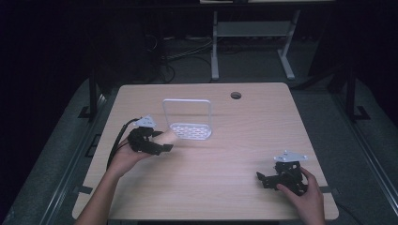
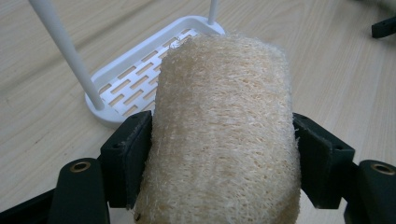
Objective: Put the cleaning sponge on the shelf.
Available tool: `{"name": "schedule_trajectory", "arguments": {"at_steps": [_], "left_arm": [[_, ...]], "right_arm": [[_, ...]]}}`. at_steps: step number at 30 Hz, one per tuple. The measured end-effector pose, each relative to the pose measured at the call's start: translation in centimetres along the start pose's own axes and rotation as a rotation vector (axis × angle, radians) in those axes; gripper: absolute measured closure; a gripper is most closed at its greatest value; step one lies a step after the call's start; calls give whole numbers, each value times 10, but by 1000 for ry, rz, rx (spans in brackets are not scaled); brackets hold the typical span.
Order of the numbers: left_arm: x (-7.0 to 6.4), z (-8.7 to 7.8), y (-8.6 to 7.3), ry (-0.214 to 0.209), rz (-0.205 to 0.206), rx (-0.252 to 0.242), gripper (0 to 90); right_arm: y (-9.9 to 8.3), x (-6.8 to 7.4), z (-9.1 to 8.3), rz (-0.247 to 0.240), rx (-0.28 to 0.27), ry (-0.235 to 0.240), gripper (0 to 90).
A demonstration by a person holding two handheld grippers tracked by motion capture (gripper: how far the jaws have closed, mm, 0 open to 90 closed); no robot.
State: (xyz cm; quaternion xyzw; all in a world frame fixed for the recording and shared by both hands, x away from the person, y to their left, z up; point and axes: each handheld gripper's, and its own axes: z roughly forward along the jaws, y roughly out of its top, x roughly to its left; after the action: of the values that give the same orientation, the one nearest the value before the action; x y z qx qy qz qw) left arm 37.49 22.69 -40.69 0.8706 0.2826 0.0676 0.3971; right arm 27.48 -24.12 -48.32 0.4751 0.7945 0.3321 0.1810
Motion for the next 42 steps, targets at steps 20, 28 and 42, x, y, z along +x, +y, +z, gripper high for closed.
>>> {"name": "schedule_trajectory", "arguments": {"at_steps": [20, 28, 42], "left_arm": [[-6, 12, 16, 26, 19, 6, 276], [-6, 19, 22, 26, 21, 9, 276], [-6, 39, 34, 38, 7, 2, 276]], "right_arm": [[0, 0, 0, 0, 0, 0, 7], [0, 0, 0, 0, 0, 0, 7], [0, 0, 0, 0, 0, 0, 7]]}}
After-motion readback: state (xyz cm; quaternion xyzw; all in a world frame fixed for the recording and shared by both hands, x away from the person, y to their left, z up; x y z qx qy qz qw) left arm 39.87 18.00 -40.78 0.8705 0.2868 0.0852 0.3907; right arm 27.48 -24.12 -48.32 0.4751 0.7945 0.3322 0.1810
